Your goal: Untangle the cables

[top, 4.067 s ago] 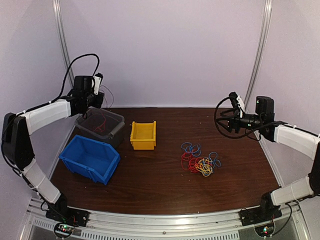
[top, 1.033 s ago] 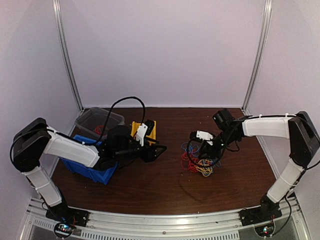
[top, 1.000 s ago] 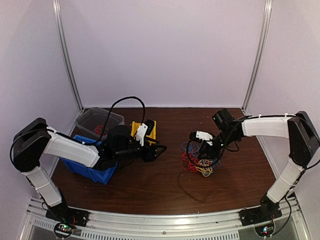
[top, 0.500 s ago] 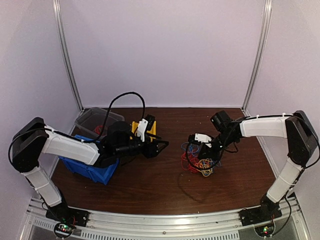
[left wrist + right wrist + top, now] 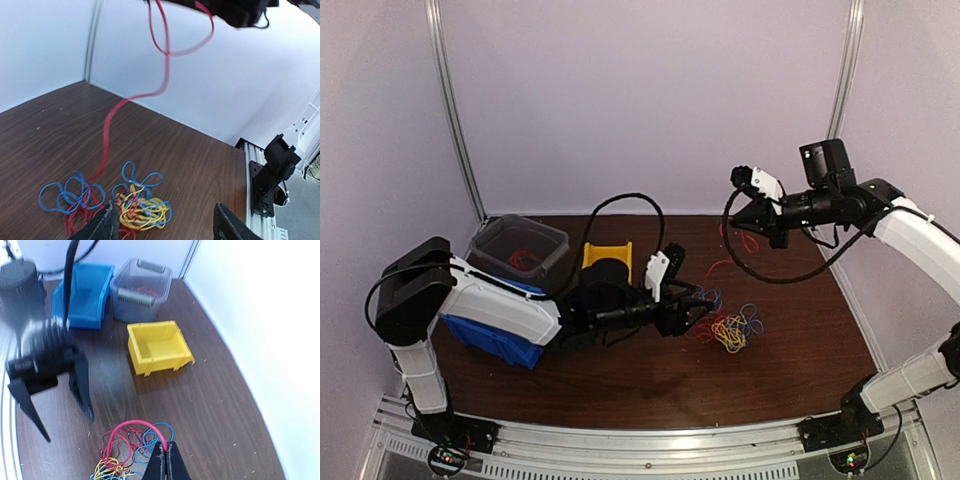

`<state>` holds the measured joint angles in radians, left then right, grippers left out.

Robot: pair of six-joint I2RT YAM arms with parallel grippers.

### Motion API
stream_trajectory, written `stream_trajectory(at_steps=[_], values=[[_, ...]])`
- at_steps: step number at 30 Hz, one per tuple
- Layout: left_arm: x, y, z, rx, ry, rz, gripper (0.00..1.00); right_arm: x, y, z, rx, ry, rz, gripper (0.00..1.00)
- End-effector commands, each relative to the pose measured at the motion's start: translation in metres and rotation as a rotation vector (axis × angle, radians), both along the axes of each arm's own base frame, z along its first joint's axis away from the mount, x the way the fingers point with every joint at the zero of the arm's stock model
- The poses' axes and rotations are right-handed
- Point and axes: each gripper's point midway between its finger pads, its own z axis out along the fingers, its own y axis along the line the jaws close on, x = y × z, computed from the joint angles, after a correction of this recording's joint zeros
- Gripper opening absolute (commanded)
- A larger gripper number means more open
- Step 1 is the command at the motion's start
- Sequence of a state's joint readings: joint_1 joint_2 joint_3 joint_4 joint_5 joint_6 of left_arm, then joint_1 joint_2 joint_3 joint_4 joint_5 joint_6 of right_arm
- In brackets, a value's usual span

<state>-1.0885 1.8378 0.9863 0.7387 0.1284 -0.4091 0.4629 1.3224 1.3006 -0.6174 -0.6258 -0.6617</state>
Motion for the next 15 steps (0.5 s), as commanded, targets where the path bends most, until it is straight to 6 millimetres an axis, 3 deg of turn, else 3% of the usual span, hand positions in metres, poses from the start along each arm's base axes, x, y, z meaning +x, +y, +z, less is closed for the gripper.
stream_trajectory(at_steps=[1, 5, 10, 15], values=[[-0.001, -0.035, 0.049, -0.164, -0.159, -0.048, 0.66, -0.018, -0.005, 0.048, 0.083, 0.008, 0.022, 0.00], [0.011, -0.064, 0.040, -0.153, -0.176, -0.057, 0.64, -0.027, -0.006, 0.092, 0.171, -0.024, 0.046, 0.00], [0.029, -0.086, 0.012, -0.101, -0.132, -0.022, 0.39, -0.035, -0.011, 0.144, 0.256, -0.102, 0.043, 0.00], [0.030, -0.093, -0.008, -0.094, -0.105, -0.034, 0.18, -0.039, -0.020, 0.207, 0.365, -0.176, 0.036, 0.00]])
